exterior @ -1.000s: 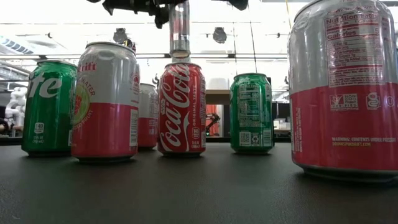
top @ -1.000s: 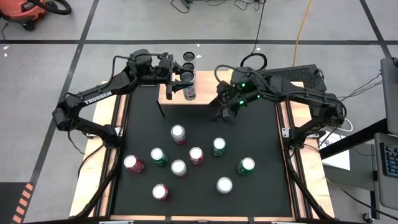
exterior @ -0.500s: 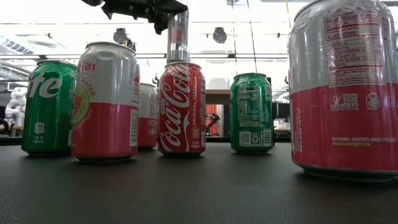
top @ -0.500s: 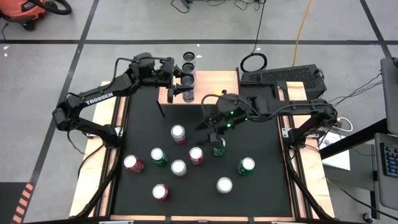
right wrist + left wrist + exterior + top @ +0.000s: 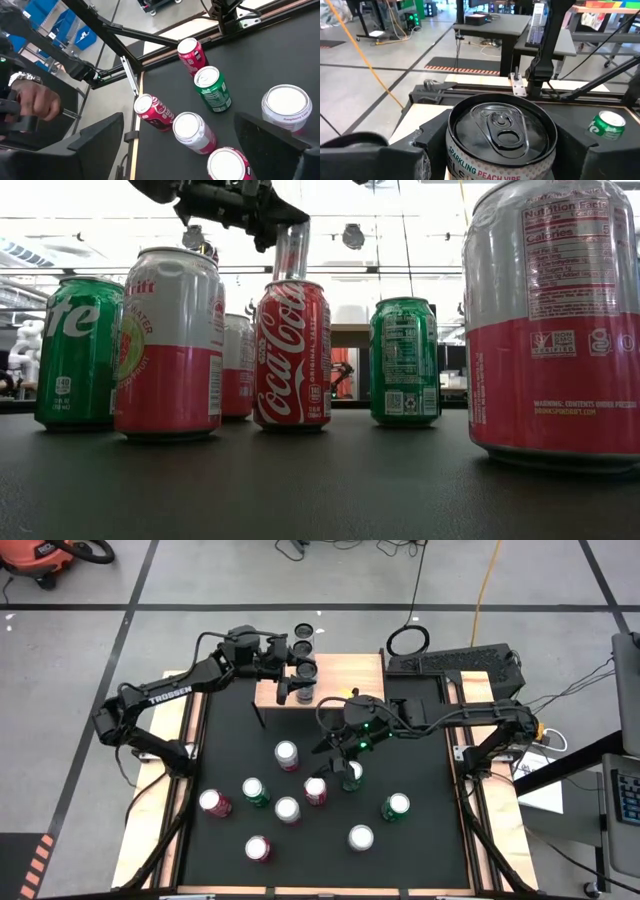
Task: Place canned beverage on shelf
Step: Put the white pink soda can aligned with the other white pink soda can on the shelf
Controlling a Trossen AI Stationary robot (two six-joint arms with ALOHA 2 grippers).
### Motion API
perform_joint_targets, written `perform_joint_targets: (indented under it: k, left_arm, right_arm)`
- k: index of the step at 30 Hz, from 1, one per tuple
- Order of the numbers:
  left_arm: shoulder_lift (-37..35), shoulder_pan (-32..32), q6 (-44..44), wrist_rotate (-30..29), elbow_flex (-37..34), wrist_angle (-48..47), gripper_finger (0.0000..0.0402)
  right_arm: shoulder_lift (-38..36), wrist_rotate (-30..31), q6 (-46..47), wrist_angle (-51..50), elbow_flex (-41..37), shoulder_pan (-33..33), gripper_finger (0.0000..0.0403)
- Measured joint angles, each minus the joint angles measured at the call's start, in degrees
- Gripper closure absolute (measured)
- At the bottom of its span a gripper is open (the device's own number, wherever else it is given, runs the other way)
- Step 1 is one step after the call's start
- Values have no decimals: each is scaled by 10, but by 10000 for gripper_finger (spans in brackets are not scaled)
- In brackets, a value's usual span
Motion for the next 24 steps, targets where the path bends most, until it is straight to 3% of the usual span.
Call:
perform_joint_targets:
  k: [24]
  left_arm:
    - [-1,0,30,-21,0,-49,152]
  right_arm:
    - [0,0,-2,0,0,-1,46]
